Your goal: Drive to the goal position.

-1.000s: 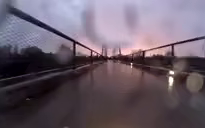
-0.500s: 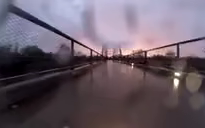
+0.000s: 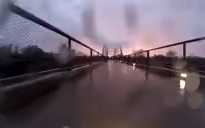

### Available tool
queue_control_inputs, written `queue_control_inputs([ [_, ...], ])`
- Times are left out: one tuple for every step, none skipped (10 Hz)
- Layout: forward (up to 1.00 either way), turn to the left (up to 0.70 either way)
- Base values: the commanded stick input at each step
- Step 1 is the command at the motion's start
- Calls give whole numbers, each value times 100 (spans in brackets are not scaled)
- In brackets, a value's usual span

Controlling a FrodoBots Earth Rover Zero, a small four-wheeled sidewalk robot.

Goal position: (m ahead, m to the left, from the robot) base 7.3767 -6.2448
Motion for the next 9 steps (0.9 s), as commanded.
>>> queue_control_inputs([
  [70, 0],
  [70, 0],
  [70, 0],
  [70, 0],
  [70, 0],
  [70, 0],
  [70, 0],
  [70, 0],
  [70, 0],
])
